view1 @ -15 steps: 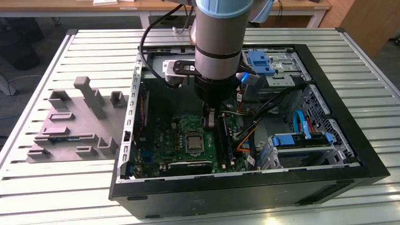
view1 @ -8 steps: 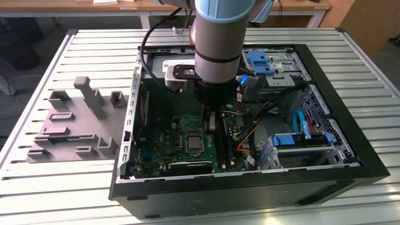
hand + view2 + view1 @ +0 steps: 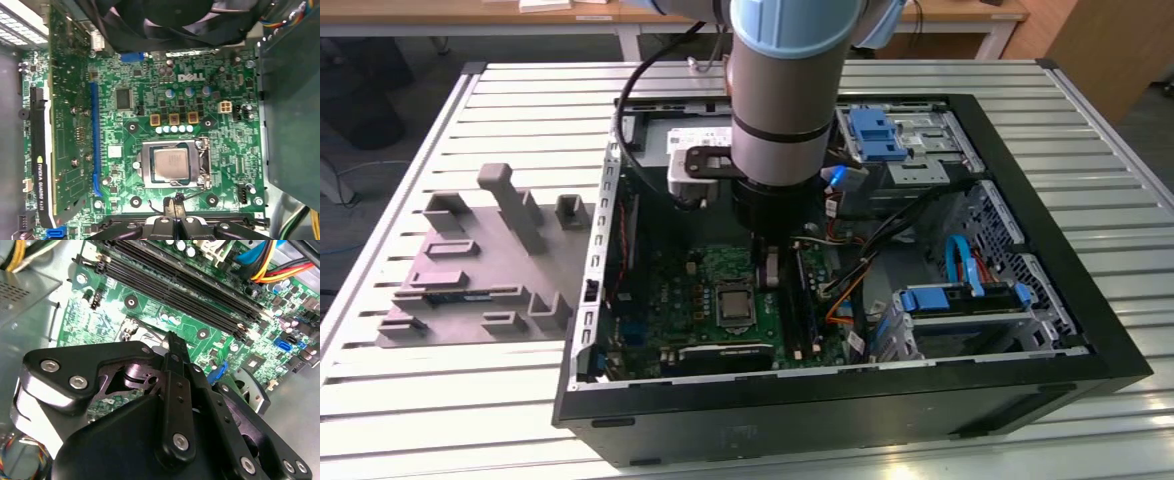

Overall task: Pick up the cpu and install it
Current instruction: 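Install the first cpu locking lever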

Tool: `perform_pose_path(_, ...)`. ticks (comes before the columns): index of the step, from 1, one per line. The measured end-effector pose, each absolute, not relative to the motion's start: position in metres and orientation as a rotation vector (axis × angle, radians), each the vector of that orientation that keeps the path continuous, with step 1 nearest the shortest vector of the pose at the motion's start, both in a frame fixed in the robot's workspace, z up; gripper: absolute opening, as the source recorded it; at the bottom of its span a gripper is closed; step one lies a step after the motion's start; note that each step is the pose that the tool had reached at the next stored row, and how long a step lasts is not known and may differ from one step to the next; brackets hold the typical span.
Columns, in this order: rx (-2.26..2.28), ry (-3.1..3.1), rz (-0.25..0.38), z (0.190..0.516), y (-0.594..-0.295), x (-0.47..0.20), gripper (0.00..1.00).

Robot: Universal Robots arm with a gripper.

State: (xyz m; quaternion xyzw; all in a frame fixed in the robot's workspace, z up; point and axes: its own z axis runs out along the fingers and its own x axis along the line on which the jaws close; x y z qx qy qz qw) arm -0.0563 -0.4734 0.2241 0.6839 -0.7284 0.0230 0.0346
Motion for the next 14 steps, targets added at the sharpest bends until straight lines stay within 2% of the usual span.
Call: perform_pose_path(14,2.144,-2.201,0.073,0.211,-0.482,-0.056,0.11)
